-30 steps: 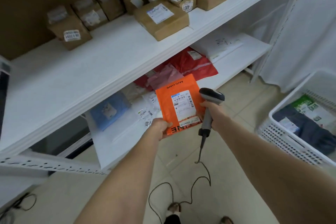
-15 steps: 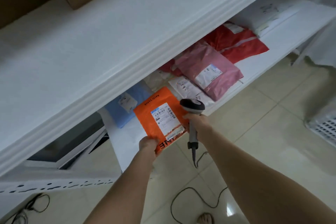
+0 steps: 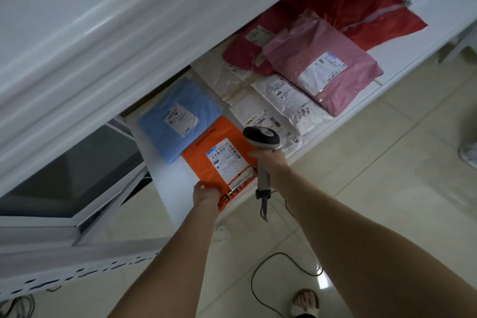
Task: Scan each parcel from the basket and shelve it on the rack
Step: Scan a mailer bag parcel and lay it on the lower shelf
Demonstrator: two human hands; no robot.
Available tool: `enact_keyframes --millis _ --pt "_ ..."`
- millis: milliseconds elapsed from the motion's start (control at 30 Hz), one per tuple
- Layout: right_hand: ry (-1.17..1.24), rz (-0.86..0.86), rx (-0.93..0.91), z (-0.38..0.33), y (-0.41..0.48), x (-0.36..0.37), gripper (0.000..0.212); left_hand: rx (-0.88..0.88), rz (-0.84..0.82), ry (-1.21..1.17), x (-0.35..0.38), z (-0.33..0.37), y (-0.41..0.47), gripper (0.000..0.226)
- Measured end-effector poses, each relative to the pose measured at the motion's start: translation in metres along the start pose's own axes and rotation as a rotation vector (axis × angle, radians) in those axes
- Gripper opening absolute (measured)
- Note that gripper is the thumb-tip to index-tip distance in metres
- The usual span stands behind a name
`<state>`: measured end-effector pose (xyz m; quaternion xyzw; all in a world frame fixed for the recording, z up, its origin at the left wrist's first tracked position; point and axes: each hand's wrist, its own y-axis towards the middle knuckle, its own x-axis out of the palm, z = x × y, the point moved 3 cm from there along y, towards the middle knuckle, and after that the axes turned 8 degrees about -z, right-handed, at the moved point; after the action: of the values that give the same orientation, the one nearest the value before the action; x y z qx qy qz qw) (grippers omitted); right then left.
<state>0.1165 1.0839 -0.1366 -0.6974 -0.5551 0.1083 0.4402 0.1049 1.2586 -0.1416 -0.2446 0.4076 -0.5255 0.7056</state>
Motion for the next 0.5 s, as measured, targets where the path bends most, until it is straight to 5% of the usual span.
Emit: enact_keyframes --millis 333,500 --pt "-0.007 0.022 -0.008 -0.006 -0.015 -0.011 0.016 0.071 -0.041 0.214 0.007 0.024 -0.006 0.016" --pt "0.057 -0.038 -0.018 -0.028 -0.047 -0.033 0.013 0.141 -0.036 0.358 0.032 0.058 -0.04 0.039"
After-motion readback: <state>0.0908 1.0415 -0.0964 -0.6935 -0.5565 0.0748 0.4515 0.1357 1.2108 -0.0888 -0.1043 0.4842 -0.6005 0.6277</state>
